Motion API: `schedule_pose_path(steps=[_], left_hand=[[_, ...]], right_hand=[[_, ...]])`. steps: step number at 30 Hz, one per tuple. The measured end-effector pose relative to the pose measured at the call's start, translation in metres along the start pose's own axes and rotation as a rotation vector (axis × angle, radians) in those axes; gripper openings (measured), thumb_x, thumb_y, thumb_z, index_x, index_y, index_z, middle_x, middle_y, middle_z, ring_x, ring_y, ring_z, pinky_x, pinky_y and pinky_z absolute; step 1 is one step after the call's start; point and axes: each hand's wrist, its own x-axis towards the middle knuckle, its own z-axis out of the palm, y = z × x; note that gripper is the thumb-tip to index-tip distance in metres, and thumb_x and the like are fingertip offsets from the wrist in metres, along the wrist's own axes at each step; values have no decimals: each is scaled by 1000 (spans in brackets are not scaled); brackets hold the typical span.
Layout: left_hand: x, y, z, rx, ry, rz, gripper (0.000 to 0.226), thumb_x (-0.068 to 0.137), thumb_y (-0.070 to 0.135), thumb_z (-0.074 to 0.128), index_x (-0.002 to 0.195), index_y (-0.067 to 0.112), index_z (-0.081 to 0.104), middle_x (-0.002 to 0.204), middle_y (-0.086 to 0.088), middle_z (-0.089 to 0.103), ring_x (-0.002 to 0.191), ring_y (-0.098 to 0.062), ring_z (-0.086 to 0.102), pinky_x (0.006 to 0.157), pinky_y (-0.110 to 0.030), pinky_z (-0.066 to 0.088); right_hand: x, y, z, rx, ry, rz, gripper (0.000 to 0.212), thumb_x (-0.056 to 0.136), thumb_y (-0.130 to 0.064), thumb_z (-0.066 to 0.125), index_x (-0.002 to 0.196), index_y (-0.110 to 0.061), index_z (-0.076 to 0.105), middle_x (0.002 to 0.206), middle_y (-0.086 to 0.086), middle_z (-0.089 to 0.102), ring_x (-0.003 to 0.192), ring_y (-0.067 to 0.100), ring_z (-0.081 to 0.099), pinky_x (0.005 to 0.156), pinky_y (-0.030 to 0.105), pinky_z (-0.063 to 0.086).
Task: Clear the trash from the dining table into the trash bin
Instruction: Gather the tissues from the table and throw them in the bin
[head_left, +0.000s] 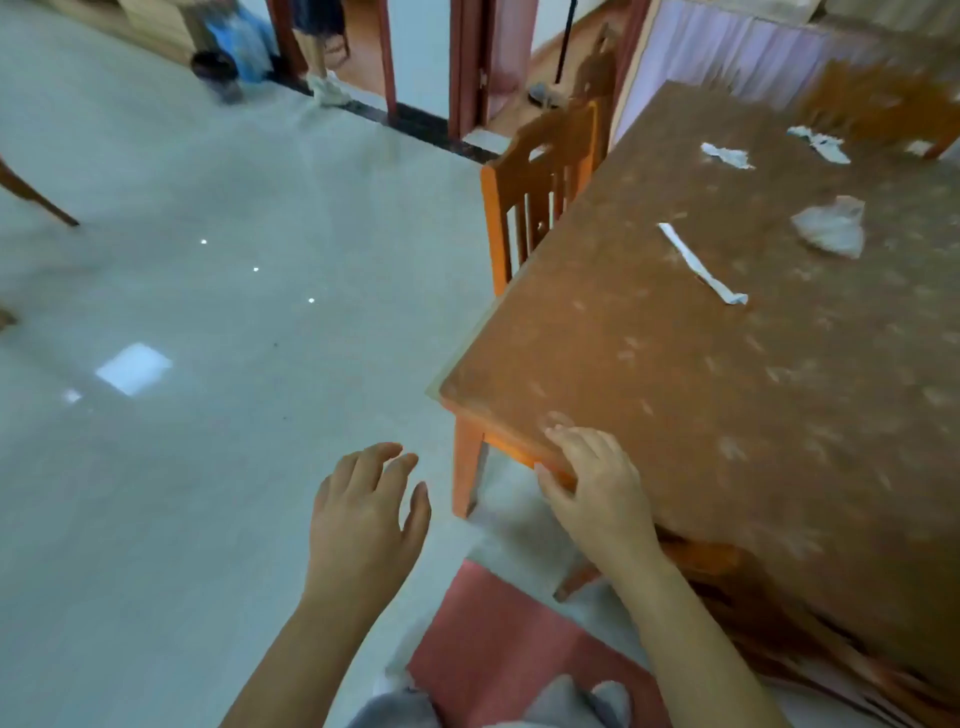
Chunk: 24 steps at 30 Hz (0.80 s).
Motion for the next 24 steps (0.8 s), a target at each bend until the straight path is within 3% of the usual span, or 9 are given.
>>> schedule_pose_path(steps=[4, 8, 11, 13, 17, 24], left_hand=[[-12, -71, -24, 20, -6, -131, 36, 82, 29, 43, 94, 4, 67, 97, -14, 67, 87, -35, 61, 72, -42, 49], [-3, -121, -31, 25, 16, -219, 35, 82, 28, 44, 94, 3, 66, 98, -15, 67, 87, -35, 61, 73, -43, 50], [17, -149, -31, 34, 35, -257, 35, 82, 27, 44, 93, 3, 66, 97, -16, 67, 85, -36, 61, 72, -43, 50], [38, -167, -28, 51, 38, -274, 34, 82, 26, 44, 93, 3, 66, 97, -16, 67, 85, -36, 62, 71, -43, 50], [102, -212, -23, 87, 11, -266, 34, 82, 26, 44, 92, 4, 66, 95, -15, 67, 84, -36, 62, 71, -42, 50], [288, -251, -24, 119, 55, -125, 32, 81, 26, 44, 93, 5, 66, 96, -12, 67, 85, -33, 62, 71, -39, 48]], right_hand=[[16, -72, 47, -13, -67, -115, 43, 77, -40, 41, 105, -13, 62, 105, 7, 67, 101, 26, 56, 89, 39, 46], [47, -114, 84, 10, -128, -207, 39, 79, -36, 44, 103, -11, 62, 103, 8, 67, 100, 26, 56, 92, 28, 30], [80, -131, 107, 23, -157, -247, 37, 78, -35, 46, 103, -11, 61, 102, 8, 67, 96, 21, 51, 85, 25, 31], [107, -140, 124, 30, -171, -261, 39, 78, -35, 45, 103, -11, 61, 102, 8, 67, 96, 26, 57, 85, 30, 39], [177, -154, 164, 54, -177, -222, 41, 78, -36, 43, 103, -9, 62, 101, 11, 68, 93, 31, 61, 82, 40, 49], [331, -173, 185, 60, -112, -189, 39, 80, -36, 46, 104, -10, 63, 103, 9, 68, 96, 29, 60, 84, 38, 48]])
